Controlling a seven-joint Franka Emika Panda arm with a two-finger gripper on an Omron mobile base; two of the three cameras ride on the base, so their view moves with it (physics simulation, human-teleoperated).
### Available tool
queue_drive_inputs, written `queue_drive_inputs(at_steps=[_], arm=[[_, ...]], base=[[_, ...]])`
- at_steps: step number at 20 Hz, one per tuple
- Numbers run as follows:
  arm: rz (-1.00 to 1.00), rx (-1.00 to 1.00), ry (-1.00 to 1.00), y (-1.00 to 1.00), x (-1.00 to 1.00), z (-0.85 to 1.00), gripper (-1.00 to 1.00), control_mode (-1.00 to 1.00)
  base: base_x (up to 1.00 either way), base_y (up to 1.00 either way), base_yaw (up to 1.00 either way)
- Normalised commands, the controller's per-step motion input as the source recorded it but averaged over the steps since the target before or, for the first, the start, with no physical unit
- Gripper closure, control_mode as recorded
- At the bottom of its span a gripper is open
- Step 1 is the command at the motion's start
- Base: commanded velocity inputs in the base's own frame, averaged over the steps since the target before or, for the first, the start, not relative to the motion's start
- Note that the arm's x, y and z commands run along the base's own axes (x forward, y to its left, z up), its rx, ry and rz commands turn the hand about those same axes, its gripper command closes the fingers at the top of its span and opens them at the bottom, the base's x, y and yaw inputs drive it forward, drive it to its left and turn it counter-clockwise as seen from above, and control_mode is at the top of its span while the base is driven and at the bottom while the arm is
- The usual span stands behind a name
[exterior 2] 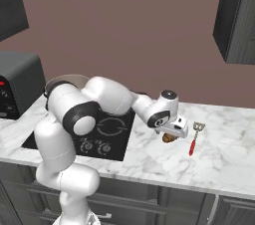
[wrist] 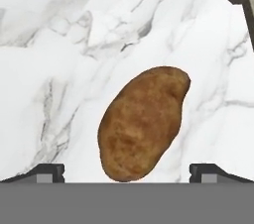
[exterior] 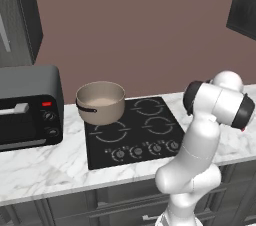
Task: Put the tomato and potato in the pot. Retrieve the spatula and lightly stir the vegetables in the pot.
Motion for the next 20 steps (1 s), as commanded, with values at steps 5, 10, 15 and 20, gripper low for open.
queue_drive_inputs(at_steps=[5,10,15,20], arm=[[0.00,0.00,0.02,-0.01,0.15,-0.22,-1.00,-1.00],[0.00,0.00,0.10,-0.02,0.07,-0.27,-1.00,-1.00],[0.00,0.00,0.10,-0.07,0.17,-0.22,1.00,-1.00],[0.00,0.00,0.04,0.00,0.16,-0.16,1.00,-1.00]], base=[[0.00,0.00,0.00],[0.00,0.00,0.00],[0.00,0.00,0.00],[0.00,0.00,0.00]])
